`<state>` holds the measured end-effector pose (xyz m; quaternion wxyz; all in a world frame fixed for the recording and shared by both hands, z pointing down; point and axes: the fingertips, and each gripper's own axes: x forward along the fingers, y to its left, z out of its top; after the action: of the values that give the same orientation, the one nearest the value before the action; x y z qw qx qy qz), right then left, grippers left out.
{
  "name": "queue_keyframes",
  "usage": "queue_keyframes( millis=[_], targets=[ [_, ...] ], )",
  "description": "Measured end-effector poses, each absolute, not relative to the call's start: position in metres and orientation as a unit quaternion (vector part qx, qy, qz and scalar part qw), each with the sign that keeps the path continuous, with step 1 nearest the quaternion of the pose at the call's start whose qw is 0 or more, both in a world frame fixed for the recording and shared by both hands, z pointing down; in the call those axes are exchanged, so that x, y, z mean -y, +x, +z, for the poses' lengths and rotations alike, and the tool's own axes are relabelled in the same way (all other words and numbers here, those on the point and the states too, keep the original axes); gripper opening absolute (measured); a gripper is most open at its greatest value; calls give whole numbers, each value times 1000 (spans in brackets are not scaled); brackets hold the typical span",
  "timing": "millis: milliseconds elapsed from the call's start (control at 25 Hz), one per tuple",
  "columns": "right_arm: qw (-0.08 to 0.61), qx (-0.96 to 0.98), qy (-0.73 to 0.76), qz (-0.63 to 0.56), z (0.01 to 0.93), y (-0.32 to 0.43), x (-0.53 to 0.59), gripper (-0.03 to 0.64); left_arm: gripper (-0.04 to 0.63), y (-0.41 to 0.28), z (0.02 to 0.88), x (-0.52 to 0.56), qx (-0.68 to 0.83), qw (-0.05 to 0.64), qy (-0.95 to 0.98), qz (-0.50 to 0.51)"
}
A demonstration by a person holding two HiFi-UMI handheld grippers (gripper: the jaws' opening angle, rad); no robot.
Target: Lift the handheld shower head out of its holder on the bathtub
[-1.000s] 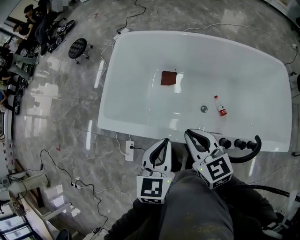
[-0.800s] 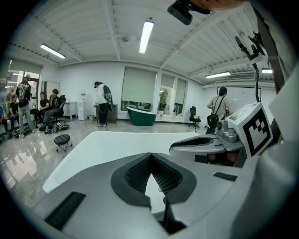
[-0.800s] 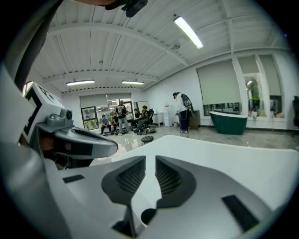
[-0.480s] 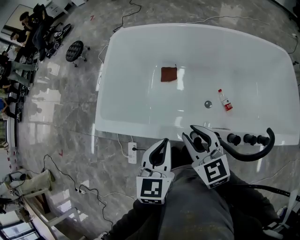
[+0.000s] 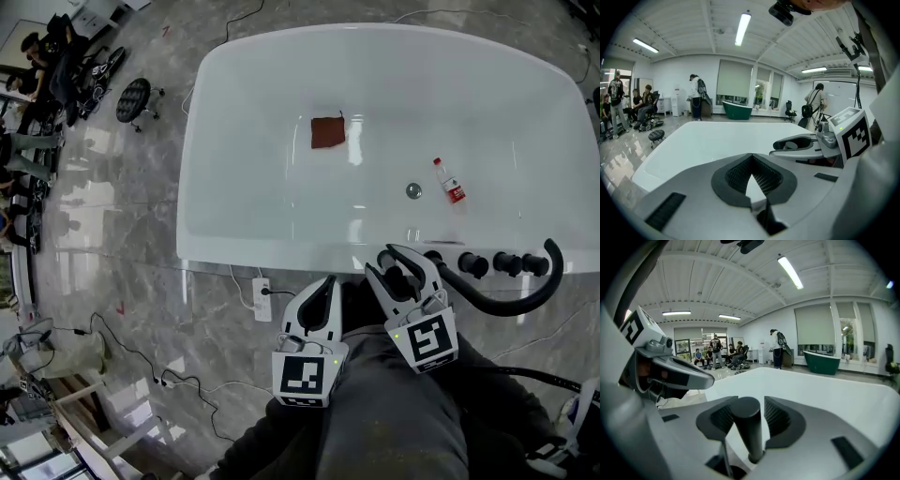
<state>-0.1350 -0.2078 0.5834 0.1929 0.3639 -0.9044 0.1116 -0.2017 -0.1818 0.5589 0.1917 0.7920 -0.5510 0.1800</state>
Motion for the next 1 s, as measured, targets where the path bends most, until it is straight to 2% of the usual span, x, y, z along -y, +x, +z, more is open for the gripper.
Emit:
queue_keyframes(
  millis=[320, 520, 1000],
  targets=[
    [205, 897, 369, 132, 603, -126, 199, 160, 3, -197, 568, 179, 543, 197, 794, 191],
    [247, 887, 365, 136, 617, -124, 200, 146, 3, -196, 565, 182, 542, 195, 795, 191],
    [260, 888, 352, 140, 617, -125, 203, 140, 3, -200, 558, 189, 544, 194, 795, 187]
  ],
)
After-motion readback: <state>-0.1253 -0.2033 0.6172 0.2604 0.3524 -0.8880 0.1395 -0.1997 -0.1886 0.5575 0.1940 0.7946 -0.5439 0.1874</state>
